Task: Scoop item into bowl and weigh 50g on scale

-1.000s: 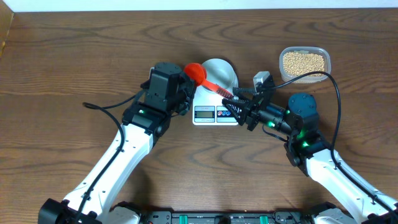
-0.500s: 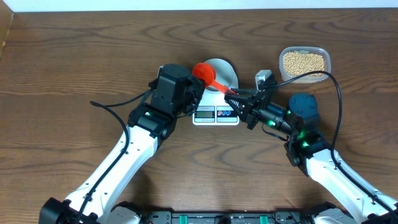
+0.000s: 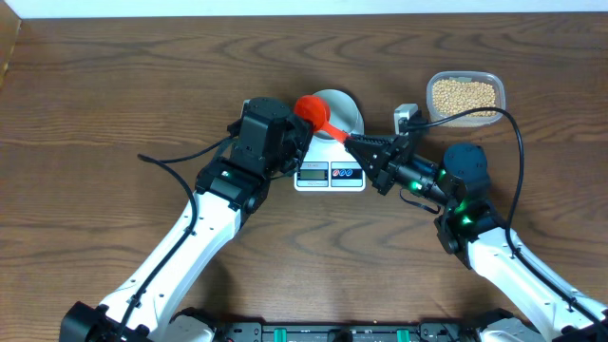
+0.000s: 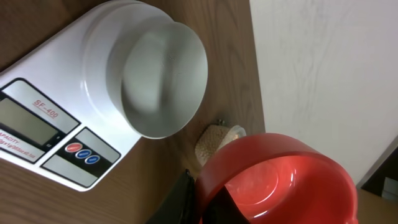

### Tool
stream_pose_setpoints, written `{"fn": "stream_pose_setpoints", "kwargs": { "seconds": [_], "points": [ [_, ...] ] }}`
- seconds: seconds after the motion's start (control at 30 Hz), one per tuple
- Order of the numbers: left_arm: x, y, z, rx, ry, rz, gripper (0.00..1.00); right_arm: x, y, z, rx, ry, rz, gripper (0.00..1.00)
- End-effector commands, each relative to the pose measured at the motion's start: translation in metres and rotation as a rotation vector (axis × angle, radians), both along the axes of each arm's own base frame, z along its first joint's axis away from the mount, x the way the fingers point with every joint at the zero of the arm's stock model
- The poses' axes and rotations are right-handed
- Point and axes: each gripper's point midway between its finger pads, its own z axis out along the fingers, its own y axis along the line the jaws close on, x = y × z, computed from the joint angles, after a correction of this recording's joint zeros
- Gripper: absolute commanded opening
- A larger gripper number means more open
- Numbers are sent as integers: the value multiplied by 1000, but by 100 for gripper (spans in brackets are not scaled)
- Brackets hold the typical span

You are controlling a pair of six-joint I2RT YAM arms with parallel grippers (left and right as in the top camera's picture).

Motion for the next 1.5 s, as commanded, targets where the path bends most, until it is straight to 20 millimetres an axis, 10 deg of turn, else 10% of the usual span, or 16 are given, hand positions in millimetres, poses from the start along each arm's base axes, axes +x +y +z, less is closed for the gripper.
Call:
{"fn": "stream_pose_setpoints", "kwargs": {
  "seconds": [0.0, 0.77, 1.1, 1.47],
  "points": [
    [-2, -3, 0, -4, -4, 0, 7, 0, 4, 9, 26, 5, 13, 12],
    [-3, -6, -2, -1, -3, -5, 9, 0, 4, 11, 38, 14, 12, 1],
    [-3, -6, -2, 0, -3, -4, 56, 24, -22, -5, -22, 32, -141, 1],
    [-1, -2, -3, 14, -8, 10, 65, 43, -43, -13, -129, -38, -286, 1]
  ]
}}
